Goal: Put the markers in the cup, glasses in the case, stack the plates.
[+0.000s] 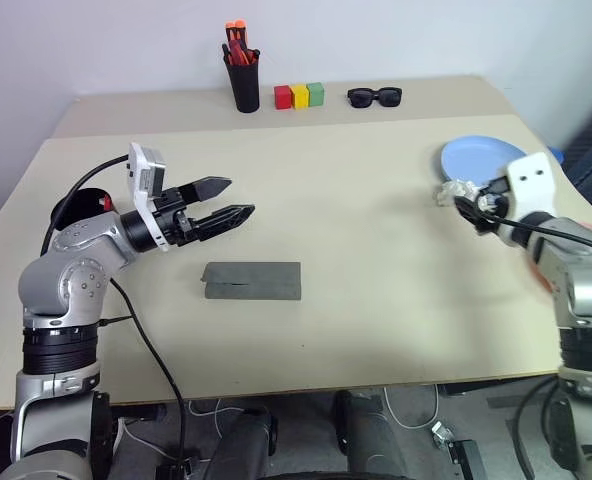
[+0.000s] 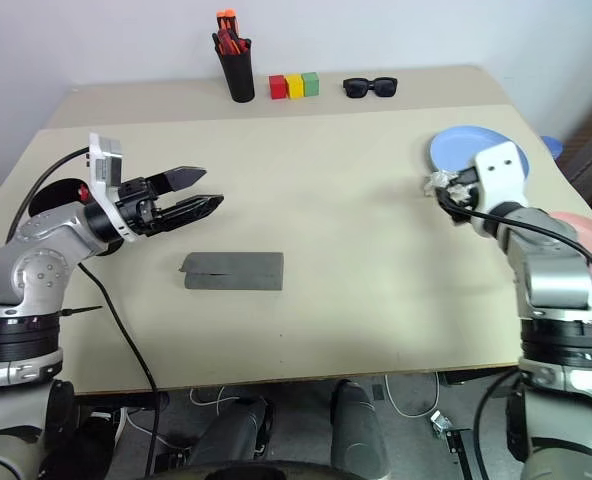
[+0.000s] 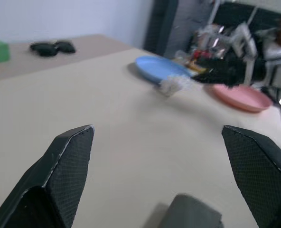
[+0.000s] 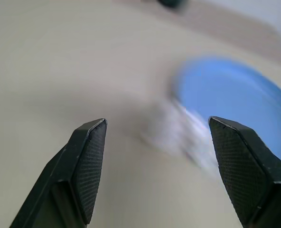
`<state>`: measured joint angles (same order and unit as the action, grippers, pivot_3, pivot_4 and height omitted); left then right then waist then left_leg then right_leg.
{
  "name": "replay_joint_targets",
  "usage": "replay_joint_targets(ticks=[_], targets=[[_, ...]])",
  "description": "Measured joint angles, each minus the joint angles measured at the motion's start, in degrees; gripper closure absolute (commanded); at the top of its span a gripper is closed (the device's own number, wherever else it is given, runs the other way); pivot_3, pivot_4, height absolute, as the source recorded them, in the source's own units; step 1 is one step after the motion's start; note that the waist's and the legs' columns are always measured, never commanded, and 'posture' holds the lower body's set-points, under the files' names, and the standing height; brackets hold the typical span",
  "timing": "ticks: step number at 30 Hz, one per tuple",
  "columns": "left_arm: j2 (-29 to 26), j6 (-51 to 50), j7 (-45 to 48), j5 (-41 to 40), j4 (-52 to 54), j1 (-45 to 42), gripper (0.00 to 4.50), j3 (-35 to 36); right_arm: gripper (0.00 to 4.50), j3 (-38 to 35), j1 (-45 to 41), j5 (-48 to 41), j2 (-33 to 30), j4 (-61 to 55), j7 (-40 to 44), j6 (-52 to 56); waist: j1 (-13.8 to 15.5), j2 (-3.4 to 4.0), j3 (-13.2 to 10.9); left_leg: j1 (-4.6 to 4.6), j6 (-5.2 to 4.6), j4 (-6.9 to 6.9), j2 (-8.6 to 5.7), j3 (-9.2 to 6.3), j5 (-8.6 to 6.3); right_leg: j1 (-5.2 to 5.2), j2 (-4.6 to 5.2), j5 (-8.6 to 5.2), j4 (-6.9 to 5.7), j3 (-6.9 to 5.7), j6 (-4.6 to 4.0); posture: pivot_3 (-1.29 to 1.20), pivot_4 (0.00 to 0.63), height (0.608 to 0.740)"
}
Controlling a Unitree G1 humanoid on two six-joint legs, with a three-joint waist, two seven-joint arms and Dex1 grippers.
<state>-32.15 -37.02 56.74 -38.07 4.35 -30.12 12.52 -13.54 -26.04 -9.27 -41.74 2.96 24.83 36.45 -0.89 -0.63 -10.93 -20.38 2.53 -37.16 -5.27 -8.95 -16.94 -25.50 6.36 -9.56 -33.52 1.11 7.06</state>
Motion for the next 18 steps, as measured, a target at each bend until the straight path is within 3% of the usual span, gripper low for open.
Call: replay_joint_targets(ticks=[9, 17, 18], targets=[[-0.2, 2.8, 5.7, -1.1, -1.7, -1.0, 0.04, -1.4, 1.01, -6.3, 7.1, 2.7, -2.5, -1.2, -6.7, 9.8, 0.2, 0.01, 0.0, 0.03, -0.05, -0.05, 0.01, 0.07, -0.02, 0.06, -0.02, 0.01, 0.02, 0.07, 0.01, 0.00, 0.150, 0.740], [-0.2, 4.0, 6.8, -0.9, -2.5, -1.0, 0.04, -2.7, 1.01, -8.4, 11.9, 1.5, -1.8, -1.7, -7.4, 15.9, 0.1, 0.01, 0.0, 0.04, -0.09, -0.07, 0.02, 0.08, -0.04, 0.09, -0.03, 0.03, 0.07, 0.08, 0.04, 0.00, 0.150, 0.740], [-0.2, 4.0, 6.8, -0.9, -2.5, -1.0, 0.01, -2.7, 1.27, -8.4, 12.4, 1.2, -1.8, -1.7, -7.2, 16.1, 0.1, 0.01, 0.0, 0.04, -0.09, -0.07, 0.02, 0.08, -0.04, 0.09, -0.03, 0.03, 0.07, 0.08, 0.04, 0.00, 0.150, 0.740]])
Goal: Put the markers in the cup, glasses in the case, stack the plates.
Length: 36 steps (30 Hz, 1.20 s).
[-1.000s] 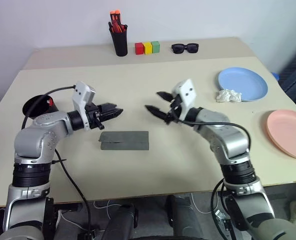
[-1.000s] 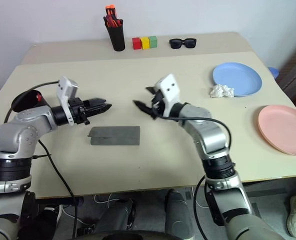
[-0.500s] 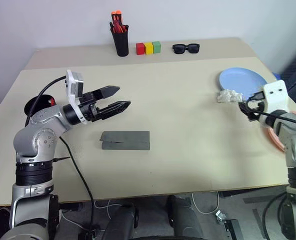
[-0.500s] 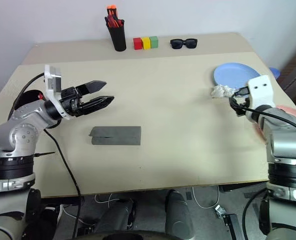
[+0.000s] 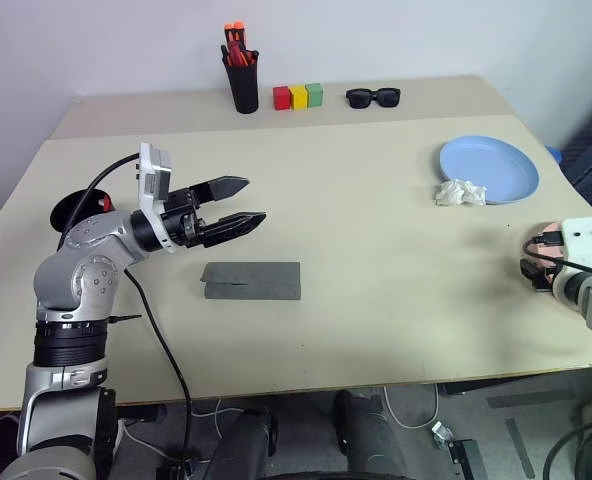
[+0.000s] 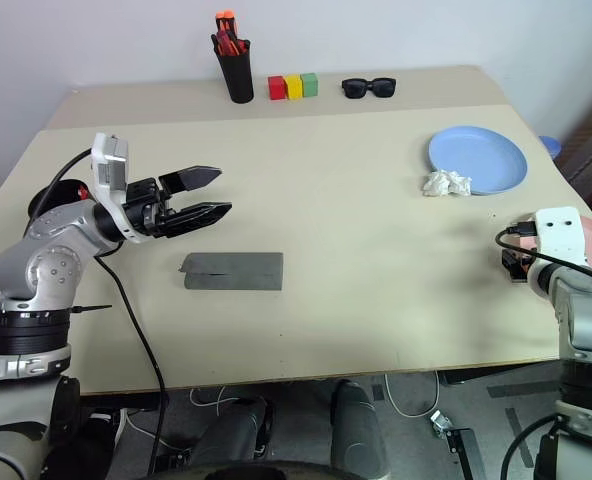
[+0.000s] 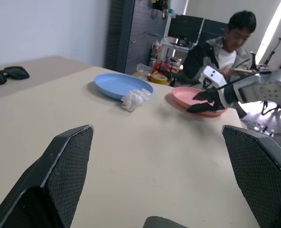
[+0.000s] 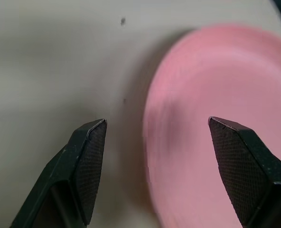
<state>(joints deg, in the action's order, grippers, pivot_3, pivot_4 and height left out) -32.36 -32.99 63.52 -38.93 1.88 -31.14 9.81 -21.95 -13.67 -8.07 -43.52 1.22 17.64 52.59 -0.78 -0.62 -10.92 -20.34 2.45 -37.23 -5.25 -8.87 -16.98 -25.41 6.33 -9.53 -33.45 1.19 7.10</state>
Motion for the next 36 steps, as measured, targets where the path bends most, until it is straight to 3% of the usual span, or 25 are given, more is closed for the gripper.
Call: replay_joint_targets(ticks=[2, 7, 13, 19, 28, 34, 36], targets=[[0.0, 0.0, -0.1, 0.0, 0.0, 0.0, 0.00, 0.0, 1.82, 0.0, 0.4, -0.1, 0.3, 0.0, 0.0, 0.0, 0.0, 0.00, 0.0, 0.00, 0.00, -0.01, 0.00, 0.01, 0.00, 0.00, 0.00, 0.00, 0.00, 0.00, 0.00, 0.00, 0.150, 0.740], [0.0, 0.0, -0.7, 0.0, 0.0, 0.0, 0.00, 0.0, 4.39, 0.0, 0.5, 0.1, 0.3, 1.4, -1.2, -1.0, 0.1, 0.00, 0.0, 0.00, 0.00, -0.01, 0.00, 0.01, 0.00, 0.01, 0.00, 0.00, 0.00, 0.01, 0.01, 0.00, 0.150, 0.740], [0.1, 0.0, -2.4, 0.0, 0.0, 0.0, 0.00, 0.0, 4.46, 0.5, -2.5, 2.0, 0.2, 5.6, -4.1, -7.1, 0.0, -0.01, 0.0, 0.02, 0.00, -0.01, -0.01, 0.01, 0.00, 0.02, 0.00, 0.01, 0.01, 0.01, 0.02, 0.00, 0.150, 0.740], [1.3, 0.0, -4.6, -0.1, 0.3, -0.4, 0.00, -0.1, 4.46, 9.6, -14.5, 8.2, -2.8, 14.4, -2.0, -25.2, -0.6, 0.03, 0.0, 0.11, 0.00, 0.01, 0.02, 0.25, 0.00, 0.01, -0.04, 0.05, 0.01, 0.18, 0.06, 0.00, 0.150, 0.740], [2.4, 0.1, -7.3, -0.2, 2.0, 0.0, 0.00, 0.0, 4.46, 21.7, -42.5, 15.1, 3.9, 54.6, 1.9, -53.3, -0.4, 0.00, 0.0, -0.02, 0.23, 0.04, 0.09, 0.38, 0.13, -0.02, -0.08, 0.12, 0.28, 0.22, 0.07, 0.00, 0.150, 0.740], [2.1, -0.4, -9.2, -1.2, 5.4, 2.9, 0.00, 0.6, 4.46, 22.5, -48.6, 16.3, 6.3, 69.2, 1.7, -59.5, -0.4, 0.00, 0.0, -0.06, 0.18, 0.10, 0.07, 0.41, 0.09, -0.04, -0.03, 0.15, 0.33, 0.22, 0.12, 0.00, 0.150, 0.740], [2.1, -0.4, -9.8, -1.7, 6.4, 4.0, 0.00, 0.7, 3.85, 22.5, -48.8, 16.3, 6.6, 71.1, 1.8, -60.6, -0.5, 0.00, 0.0, -0.05, 0.18, 0.09, 0.07, 0.43, 0.09, -0.04, -0.03, 0.16, 0.31, 0.23, 0.12, 0.00, 0.150, 0.740]])
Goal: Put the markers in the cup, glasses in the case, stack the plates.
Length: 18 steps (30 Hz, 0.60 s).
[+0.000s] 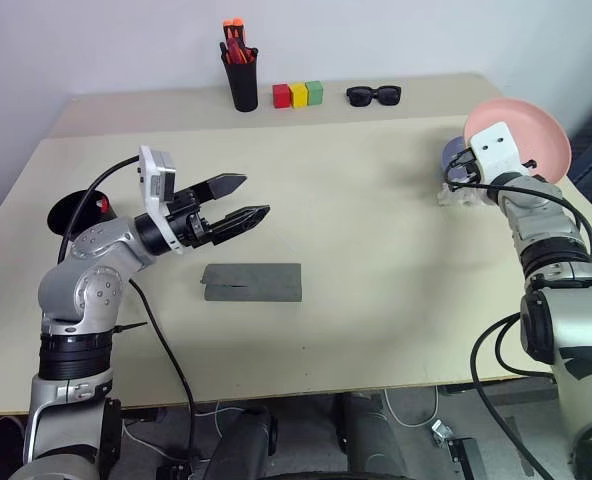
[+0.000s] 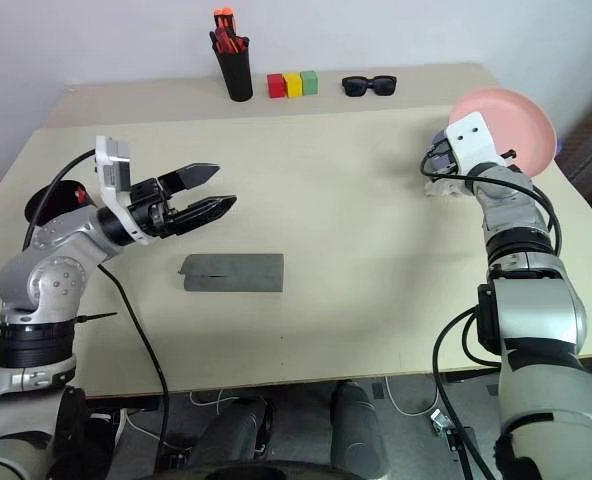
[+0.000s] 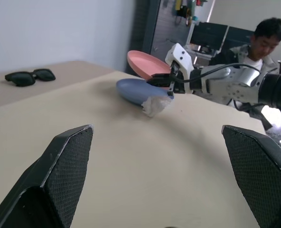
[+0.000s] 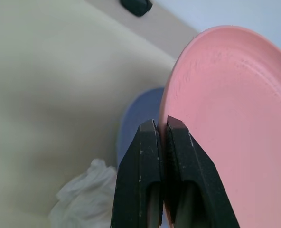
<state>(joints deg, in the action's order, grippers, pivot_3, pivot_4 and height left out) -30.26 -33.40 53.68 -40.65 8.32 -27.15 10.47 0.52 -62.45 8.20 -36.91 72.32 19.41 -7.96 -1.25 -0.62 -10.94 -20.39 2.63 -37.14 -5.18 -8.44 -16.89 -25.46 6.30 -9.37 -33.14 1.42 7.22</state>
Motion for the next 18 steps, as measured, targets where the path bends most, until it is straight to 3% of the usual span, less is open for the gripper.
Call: replay_joint_targets(ticks=[3, 8, 12, 18], targets=[[0.0, -0.1, -1.1, -0.8, 1.5, 1.1, 0.00, 0.1, 2.60, -1.4, -0.1, -0.7, 0.4, 1.8, 0.8, -0.3, -0.1, 0.00, 0.0, 0.04, 0.00, -0.03, 0.00, 0.05, 0.00, 0.01, -0.01, 0.01, -0.05, 0.03, -0.01, 0.00, 0.150, 0.740], [-0.1, -0.1, -1.7, -1.4, 2.0, 2.2, 0.00, 0.5, 0.03, -2.2, -0.1, -1.4, 0.5, 2.3, 0.3, -1.3, -0.5, 0.00, 0.0, 0.07, 0.00, -0.05, 0.01, 0.08, 0.00, 0.01, -0.03, 0.02, -0.09, 0.06, -0.03, 0.00, 0.150, 0.740], [-0.2, 0.0, -1.7, -1.6, 1.9, 2.2, 0.00, 0.6, 0.03, -4.2, -1.1, -2.9, 0.9, 2.2, 0.5, -2.3, -1.3, 0.00, 0.0, 0.06, 0.00, -0.05, 0.01, 0.09, 0.00, 0.01, -0.03, 0.02, -0.06, 0.07, -0.02, 0.00, 0.150, 0.740], [-0.2, 0.3, -1.4, -1.6, 1.8, 2.2, 0.00, 0.5, 0.03, -8.4, -0.8, -8.1, 2.1, -0.2, 8.1, 2.1, -1.4, 0.01, 0.0, 0.07, -0.01, -0.04, 0.02, 0.10, 0.00, 0.01, -0.04, 0.02, -0.06, 0.07, -0.02, 0.00, 0.150, 0.740]])
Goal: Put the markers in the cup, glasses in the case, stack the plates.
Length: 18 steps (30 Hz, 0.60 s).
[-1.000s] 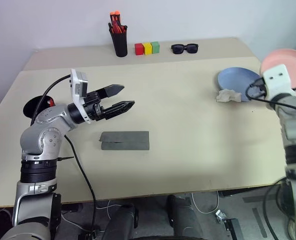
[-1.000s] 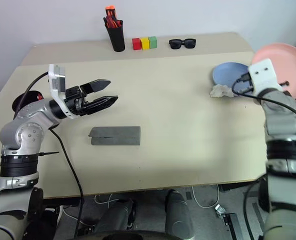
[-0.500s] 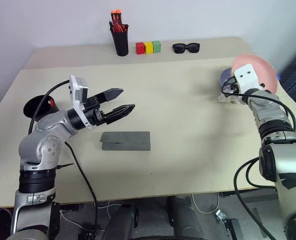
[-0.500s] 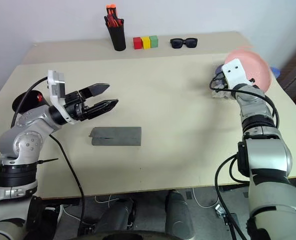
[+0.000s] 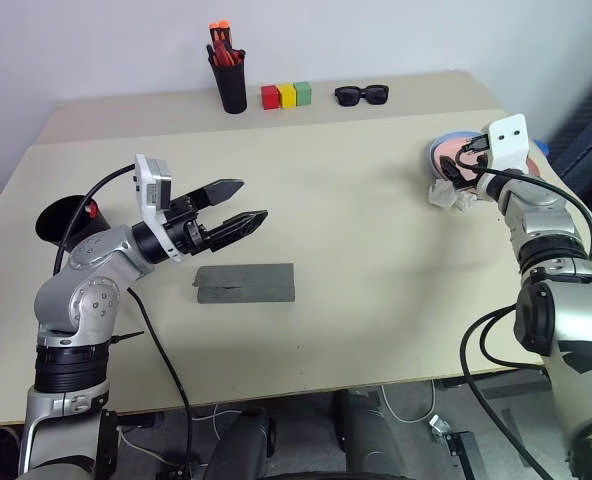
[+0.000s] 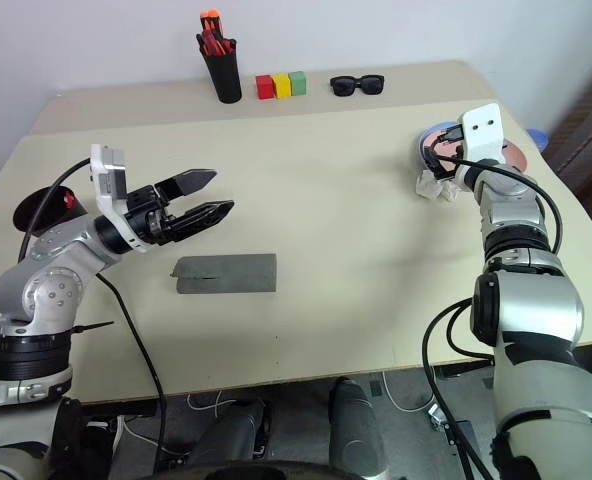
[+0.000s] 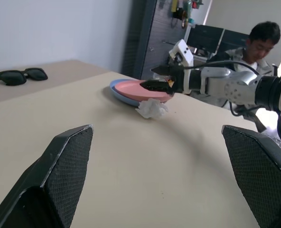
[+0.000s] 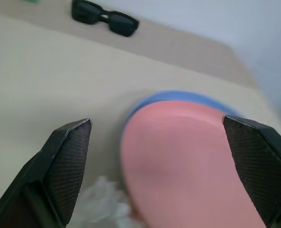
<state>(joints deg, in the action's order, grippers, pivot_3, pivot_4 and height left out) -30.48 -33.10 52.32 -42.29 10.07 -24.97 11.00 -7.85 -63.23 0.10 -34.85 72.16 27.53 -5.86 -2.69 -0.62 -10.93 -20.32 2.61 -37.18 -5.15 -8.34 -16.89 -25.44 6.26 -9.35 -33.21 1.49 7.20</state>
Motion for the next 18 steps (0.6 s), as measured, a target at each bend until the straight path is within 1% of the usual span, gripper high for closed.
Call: replay_joint_targets(ticks=[3, 6, 9, 13, 15, 16, 18], targets=[[0.0, 0.3, 0.2, 0.0, -0.3, -0.1, 0.00, -0.1, 0.03, 0.2, 3.7, -1.1, 1.2, -5.5, 4.2, 3.3, 0.1, 0.00, 0.0, -0.01, 0.00, -0.02, 0.00, 0.00, 0.00, 0.00, 0.00, 0.00, -0.01, 0.00, 0.01, 0.00, 0.150, 0.740], [0.0, 0.6, 0.4, 0.0, -0.7, -0.1, 0.00, -0.1, 0.03, 1.8, 9.0, -0.9, 1.9, -11.2, 6.0, 4.4, 0.3, 0.00, 0.0, -0.04, -0.01, -0.07, -0.02, -0.01, 0.00, 0.00, 0.02, 0.03, -0.01, 0.00, 0.06, 0.00, 0.150, 0.740], [0.0, 1.0, 0.6, 0.0, -1.0, -0.3, 0.00, -0.2, 0.03, 2.2, 12.0, -0.8, 2.2, -13.6, 5.5, 5.5, 0.2, 0.01, 0.0, -0.03, 0.00, -0.08, -0.02, 0.00, 0.00, 0.00, 0.02, 0.05, -0.02, 0.01, 0.06, 0.00, 0.150, 0.740], [0.1, 1.0, 0.7, 0.0, -1.1, -0.7, 0.00, -0.7, 0.03, 3.0, 12.8, 0.0, 2.2, -15.0, 4.7, 5.6, 0.0, 0.01, 0.0, 0.02, 0.00, -0.06, 0.00, 0.03, 0.00, 0.00, 0.00, 0.05, -0.03, 0.03, 0.05, 0.00, 0.150, 0.740], [0.0, 1.0, 0.7, 0.0, -1.1, -0.7, 0.00, -0.7, 0.03, 3.8, 12.9, 1.5, 2.2, -14.3, 2.7, 5.5, 0.1, 0.01, 0.0, 0.01, 0.00, -0.06, 0.00, 0.03, 0.00, 0.00, 0.00, 0.06, -0.03, 0.03, 0.05, 0.00, 0.150, 0.740], [0.0, 1.0, 0.7, 0.0, -1.1, -0.7, 0.00, -0.7, 0.27, 4.3, 12.9, 2.2, 2.2, -13.8, 1.9, 5.5, 0.1, 0.01, 0.0, 0.00, 0.00, -0.07, 0.00, 0.03, 0.00, 0.00, 0.00, 0.06, -0.03, 0.03, 0.04, 0.00, 0.150, 0.740], [-0.1, 1.0, 0.7, 0.0, -1.1, -0.7, 0.00, -0.7, 0.94, 5.2, 12.9, 3.5, 2.0, -12.8, 0.5, 5.4, 0.2, 0.01, 0.0, 0.00, 0.00, -0.08, 0.00, 0.04, 0.00, 0.00, 0.00, 0.06, -0.02, 0.04, 0.04, 0.00, 0.150, 0.740]])
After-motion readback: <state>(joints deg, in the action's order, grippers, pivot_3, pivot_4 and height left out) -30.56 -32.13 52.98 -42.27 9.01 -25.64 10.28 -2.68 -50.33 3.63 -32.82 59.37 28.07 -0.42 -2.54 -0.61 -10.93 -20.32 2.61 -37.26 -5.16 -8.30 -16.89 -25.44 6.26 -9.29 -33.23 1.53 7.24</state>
